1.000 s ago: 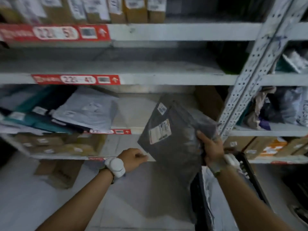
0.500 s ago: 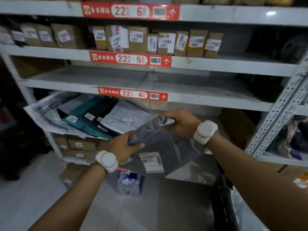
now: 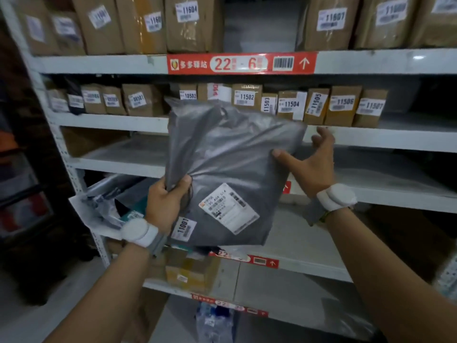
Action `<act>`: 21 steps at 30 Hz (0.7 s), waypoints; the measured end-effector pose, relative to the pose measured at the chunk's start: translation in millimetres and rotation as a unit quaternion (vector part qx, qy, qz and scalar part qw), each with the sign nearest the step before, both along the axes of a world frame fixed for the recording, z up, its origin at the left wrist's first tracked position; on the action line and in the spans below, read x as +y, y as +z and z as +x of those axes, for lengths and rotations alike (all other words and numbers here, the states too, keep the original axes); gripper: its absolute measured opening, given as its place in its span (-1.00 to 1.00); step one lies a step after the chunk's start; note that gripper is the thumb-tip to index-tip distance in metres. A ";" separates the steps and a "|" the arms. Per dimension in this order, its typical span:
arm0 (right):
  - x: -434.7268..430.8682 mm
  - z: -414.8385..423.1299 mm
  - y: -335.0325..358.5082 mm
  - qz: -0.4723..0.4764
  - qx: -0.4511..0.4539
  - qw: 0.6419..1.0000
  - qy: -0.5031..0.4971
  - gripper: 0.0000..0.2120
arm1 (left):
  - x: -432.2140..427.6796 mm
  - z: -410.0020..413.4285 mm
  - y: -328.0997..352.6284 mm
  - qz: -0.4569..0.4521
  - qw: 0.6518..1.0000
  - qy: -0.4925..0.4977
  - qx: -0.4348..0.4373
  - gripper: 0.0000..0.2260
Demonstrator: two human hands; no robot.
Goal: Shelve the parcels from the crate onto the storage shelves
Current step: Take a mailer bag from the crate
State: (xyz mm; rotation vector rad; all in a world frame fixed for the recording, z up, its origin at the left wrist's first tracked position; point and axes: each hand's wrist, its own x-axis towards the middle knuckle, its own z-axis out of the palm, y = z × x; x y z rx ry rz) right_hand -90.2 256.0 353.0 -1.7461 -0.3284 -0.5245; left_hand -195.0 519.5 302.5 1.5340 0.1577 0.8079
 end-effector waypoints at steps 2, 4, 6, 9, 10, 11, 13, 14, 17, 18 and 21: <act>5.9 13.7 3.4 0.062 0.050 0.990 0.118 -0.13 | 9.0 18.4 17.4 -0.081 0.996 -0.008 -0.022 -0.96; 18.3 34.8 10.6 0.092 0.066 0.969 0.218 -0.44 | 17.4 49.8 41.7 -0.128 0.990 -0.034 -0.042 -0.92; 31.2 50.7 22.7 0.109 0.021 0.969 0.221 -0.63 | 22.9 80.1 66.4 -0.143 0.986 -0.062 -0.060 -0.96; 40.6 68.7 56.8 0.138 -0.093 0.979 0.119 -0.71 | 27.1 112.4 98.6 -0.108 0.986 -0.088 -0.090 -0.97; 41.6 75.2 71.8 0.143 -0.126 0.977 0.093 -0.73 | 28.2 123.3 107.9 -0.094 0.985 -0.108 -0.096 -0.97; 39.9 74.6 81.3 0.147 -0.143 0.976 0.080 -0.73 | 28.6 125.4 109.4 -0.075 0.985 -0.126 -0.088 -0.94; 37.8 87.7 105.5 0.158 -0.179 0.969 0.057 -0.72 | 35.5 141.6 118.2 -0.026 0.983 -0.164 -0.074 -0.87; 35.0 94.9 118.2 0.164 -0.189 0.967 0.049 -0.72 | 38.5 149.9 121.7 0.010 0.983 -0.173 -0.057 -0.83; 22.9 110.8 143.3 0.184 -0.202 0.962 0.010 -0.73 | 40.4 161.8 123.0 0.102 0.977 -0.187 -0.005 -0.75; 18.5 117.9 150.6 0.188 -0.201 0.961 -0.004 -0.72 | 39.3 166.7 124.0 0.107 0.974 -0.200 -0.006 -0.73; 9.1 135.9 160.9 0.192 -0.193 0.962 -0.015 -0.61 | 35.5 180.6 126.6 0.115 0.969 -0.219 -0.028 -0.72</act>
